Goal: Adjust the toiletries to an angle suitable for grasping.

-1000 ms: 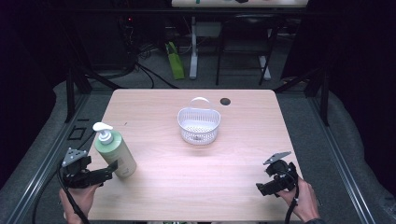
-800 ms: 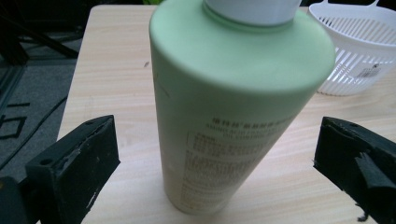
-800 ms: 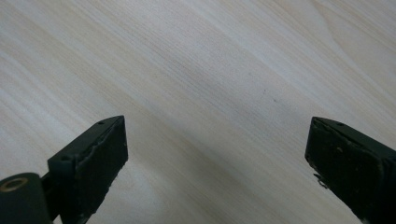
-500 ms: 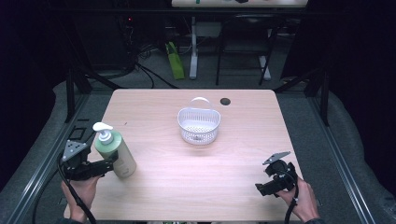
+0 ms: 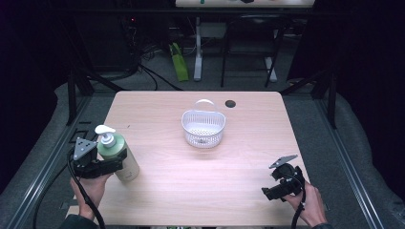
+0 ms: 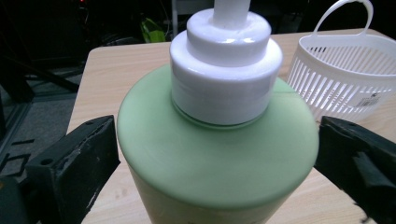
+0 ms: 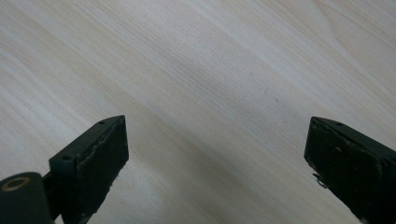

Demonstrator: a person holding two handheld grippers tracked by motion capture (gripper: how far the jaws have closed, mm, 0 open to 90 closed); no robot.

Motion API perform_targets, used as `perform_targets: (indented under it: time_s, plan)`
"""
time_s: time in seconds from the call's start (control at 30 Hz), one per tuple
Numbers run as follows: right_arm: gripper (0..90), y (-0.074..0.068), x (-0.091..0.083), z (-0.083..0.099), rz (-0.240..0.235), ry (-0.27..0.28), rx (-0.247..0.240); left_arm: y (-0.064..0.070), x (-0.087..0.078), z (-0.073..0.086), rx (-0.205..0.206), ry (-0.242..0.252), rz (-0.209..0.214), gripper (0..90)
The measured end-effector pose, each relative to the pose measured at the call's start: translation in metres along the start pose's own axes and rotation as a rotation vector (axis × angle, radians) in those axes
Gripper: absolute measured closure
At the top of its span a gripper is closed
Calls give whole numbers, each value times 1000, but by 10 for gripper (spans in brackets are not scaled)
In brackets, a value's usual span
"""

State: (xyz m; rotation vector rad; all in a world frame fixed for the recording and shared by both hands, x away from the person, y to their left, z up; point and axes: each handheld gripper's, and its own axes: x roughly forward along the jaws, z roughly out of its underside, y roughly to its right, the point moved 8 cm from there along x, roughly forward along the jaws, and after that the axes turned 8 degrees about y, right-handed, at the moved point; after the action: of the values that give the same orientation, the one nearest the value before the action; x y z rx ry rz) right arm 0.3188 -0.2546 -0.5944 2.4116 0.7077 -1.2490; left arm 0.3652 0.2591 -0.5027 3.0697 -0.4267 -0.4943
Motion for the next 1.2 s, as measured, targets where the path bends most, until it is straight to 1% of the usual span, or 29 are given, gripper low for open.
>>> perform_targets:
  time_s: [0.03,0.07,0.1,0.4,0.57,1.1,1.2]
  plan:
    - [59,0,0,0,1,0,-1,0,0,0,-7,6,10,66]
    - [59,0,0,0,1,0,0,0,0,0,-7,6,10,100]
    - [59,0,0,0,1,1,0,-1,-1,0,-11,13,10,112]
    - [60,1,-1,-1,8,4,-4,-1,-1,1,-8,18,4,116]
    - [60,1,-1,-1,8,4,-3,1,-1,1,-5,20,12,117]
    - [60,0,-1,-1,5,2,-4,12,3,0,21,20,80,118]
    - [60,0,-1,-1,4,1,-7,15,4,0,29,19,101,118]
